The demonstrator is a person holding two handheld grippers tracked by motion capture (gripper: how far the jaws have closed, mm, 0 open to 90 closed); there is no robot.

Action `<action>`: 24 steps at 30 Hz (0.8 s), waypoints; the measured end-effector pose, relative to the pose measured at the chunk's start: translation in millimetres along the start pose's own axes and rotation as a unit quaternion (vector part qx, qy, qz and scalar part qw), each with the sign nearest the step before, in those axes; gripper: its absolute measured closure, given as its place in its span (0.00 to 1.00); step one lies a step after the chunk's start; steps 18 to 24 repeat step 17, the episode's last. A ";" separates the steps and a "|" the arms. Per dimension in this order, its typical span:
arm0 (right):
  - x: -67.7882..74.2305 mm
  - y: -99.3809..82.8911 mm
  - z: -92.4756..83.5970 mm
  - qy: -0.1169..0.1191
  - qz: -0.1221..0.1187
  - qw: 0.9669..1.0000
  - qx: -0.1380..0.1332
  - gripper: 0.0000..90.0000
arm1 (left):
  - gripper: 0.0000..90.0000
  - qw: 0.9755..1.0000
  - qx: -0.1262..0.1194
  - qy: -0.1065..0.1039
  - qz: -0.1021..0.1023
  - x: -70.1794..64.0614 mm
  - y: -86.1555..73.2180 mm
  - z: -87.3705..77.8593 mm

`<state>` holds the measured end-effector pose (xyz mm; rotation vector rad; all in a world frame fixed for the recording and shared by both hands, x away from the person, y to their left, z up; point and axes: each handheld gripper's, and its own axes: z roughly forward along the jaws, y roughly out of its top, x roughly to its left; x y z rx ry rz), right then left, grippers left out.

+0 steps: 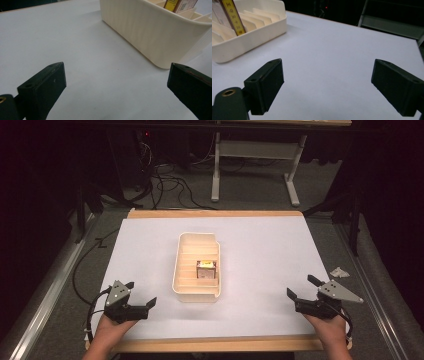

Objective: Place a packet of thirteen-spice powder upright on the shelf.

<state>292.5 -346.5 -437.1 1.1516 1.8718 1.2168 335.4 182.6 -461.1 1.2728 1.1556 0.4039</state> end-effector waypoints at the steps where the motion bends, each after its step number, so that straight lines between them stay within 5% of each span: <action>1: -0.1 -1.3 1.7 0.003 0.003 1.000 0.004 0.12 | 0.03 1.000 0.000 -0.001 0.000 -1.2 -0.6 1.0; 24: -5.4 -10.0 8.8 0.010 0.017 1.000 0.017 0.12 | 0.03 1.000 -0.004 -0.008 0.001 -2.0 2.1 -3.9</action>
